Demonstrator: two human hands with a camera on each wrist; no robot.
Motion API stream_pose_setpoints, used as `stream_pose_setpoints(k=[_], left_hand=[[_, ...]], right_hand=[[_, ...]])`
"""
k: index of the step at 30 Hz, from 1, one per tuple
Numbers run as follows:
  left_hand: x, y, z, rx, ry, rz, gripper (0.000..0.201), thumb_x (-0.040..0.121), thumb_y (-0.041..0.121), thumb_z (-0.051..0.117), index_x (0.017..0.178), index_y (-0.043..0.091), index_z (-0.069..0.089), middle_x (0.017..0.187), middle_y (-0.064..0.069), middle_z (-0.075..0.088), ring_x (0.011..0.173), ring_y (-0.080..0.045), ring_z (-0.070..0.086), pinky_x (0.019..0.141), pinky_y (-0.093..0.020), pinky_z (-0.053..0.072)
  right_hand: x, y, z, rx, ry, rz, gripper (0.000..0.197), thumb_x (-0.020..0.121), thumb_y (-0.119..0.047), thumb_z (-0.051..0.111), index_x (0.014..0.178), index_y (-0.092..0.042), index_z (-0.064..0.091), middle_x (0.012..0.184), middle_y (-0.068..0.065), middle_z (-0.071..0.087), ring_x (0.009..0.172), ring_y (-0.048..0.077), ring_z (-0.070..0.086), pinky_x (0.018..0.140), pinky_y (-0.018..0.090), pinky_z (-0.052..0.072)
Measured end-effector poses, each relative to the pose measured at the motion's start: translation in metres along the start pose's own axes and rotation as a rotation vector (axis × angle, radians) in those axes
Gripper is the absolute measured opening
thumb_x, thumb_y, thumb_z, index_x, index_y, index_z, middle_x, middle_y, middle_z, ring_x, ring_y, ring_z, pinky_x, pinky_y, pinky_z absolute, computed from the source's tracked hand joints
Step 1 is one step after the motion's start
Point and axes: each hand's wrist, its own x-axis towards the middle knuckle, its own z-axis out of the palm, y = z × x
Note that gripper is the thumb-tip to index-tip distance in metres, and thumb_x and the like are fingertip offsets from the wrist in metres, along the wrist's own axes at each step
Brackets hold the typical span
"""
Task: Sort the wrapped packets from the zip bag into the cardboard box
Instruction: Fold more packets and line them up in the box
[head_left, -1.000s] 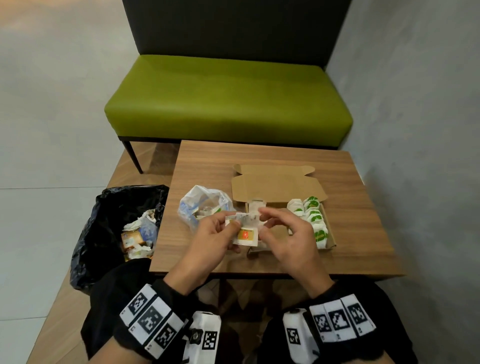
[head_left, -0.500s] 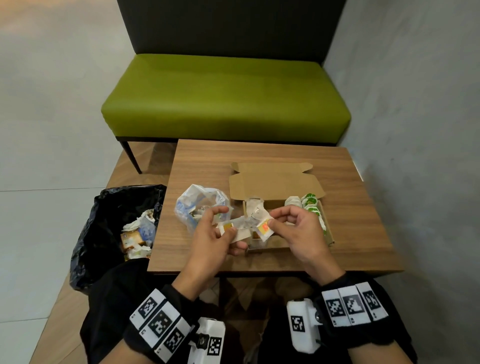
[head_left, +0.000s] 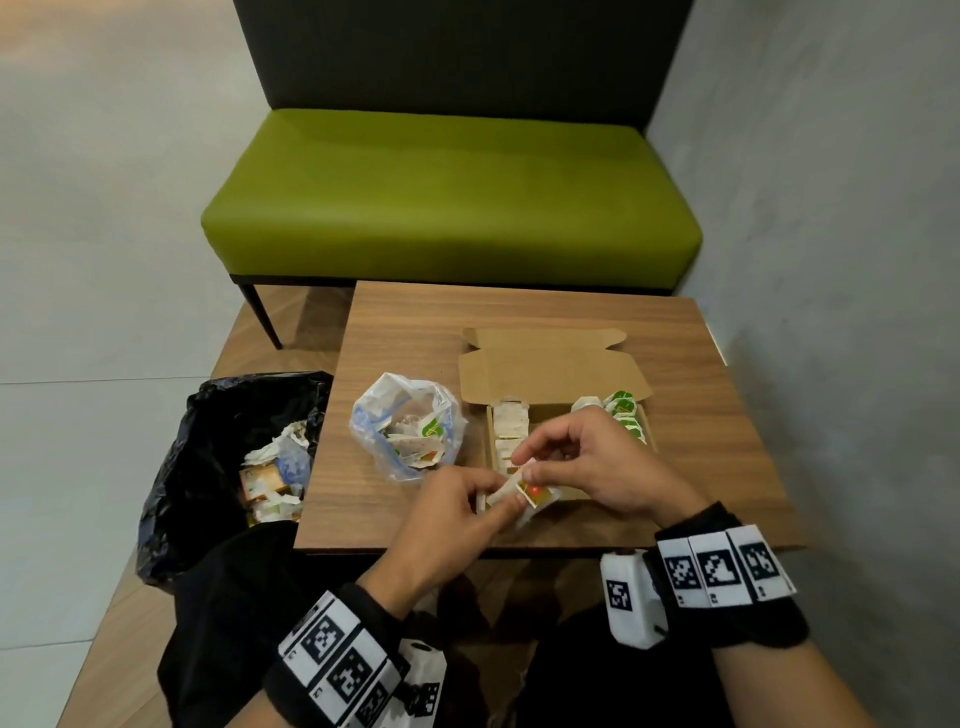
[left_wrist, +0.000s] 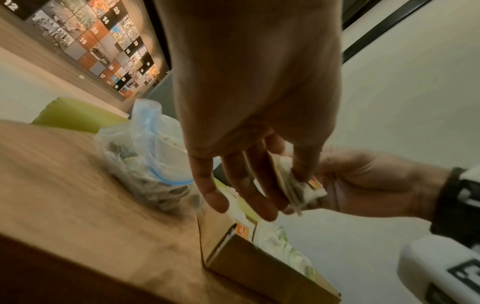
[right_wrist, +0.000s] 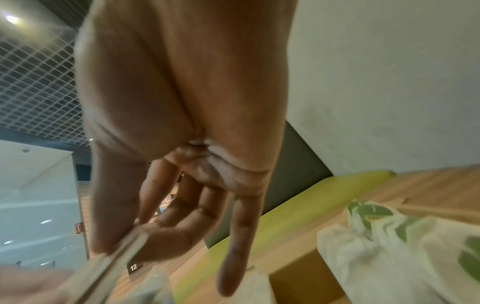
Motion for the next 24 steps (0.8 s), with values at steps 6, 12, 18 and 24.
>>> stream_pose_setpoints(k=[6, 12, 18, 24], left_hand=[[0.001, -0.001, 0.006, -0.176, 0.168, -0.042, 0.013, 0.094, 0.023, 0.064, 0.095, 0.021, 0.077, 0.076, 0.002, 0.075, 0.073, -0.018, 0.069, 0.066, -0.03, 0.053], [0.002, -0.015, 0.002, -0.08, 0.242, -0.079, 0.011, 0.094, 0.022, 0.064, 0.099, 0.026, 0.073, 0.086, 0.01, 0.072, 0.076, -0.005, 0.069, 0.071, -0.021, 0.054], [-0.006, -0.016, -0.001, -0.084, 0.203, -0.101, 0.019, 0.097, 0.011, 0.058, 0.098, 0.025, 0.071, 0.089, 0.004, 0.072, 0.067, -0.013, 0.069, 0.065, -0.021, 0.056], [-0.007, -0.019, 0.0, -0.095, 0.208, -0.128, 0.028, 0.095, 0.013, 0.061, 0.113, 0.034, 0.06, 0.089, 0.009, 0.071, 0.064, -0.014, 0.071, 0.069, -0.038, 0.061]], right_hand=[[-0.001, 0.013, 0.014, 0.139, 0.156, 0.04, 0.008, 0.082, -0.013, 0.079, 0.089, -0.014, 0.076, 0.082, 0.009, 0.074, 0.07, 0.018, 0.066, 0.073, 0.042, 0.058], [0.002, 0.017, -0.011, -0.209, 0.441, 0.066, 0.007, 0.087, -0.027, 0.073, 0.09, -0.021, 0.075, 0.078, -0.005, 0.07, 0.071, 0.007, 0.063, 0.064, 0.026, 0.053], [0.034, 0.035, -0.039, -0.665, 0.429, 0.138, 0.017, 0.093, -0.038, 0.064, 0.106, -0.03, 0.071, 0.09, -0.013, 0.068, 0.085, 0.007, 0.059, 0.083, 0.035, 0.052], [0.057, 0.045, -0.037, -0.843, 0.306, 0.126, 0.015, 0.094, -0.04, 0.062, 0.104, -0.032, 0.071, 0.1, -0.014, 0.069, 0.105, 0.012, 0.053, 0.103, 0.045, 0.03]])
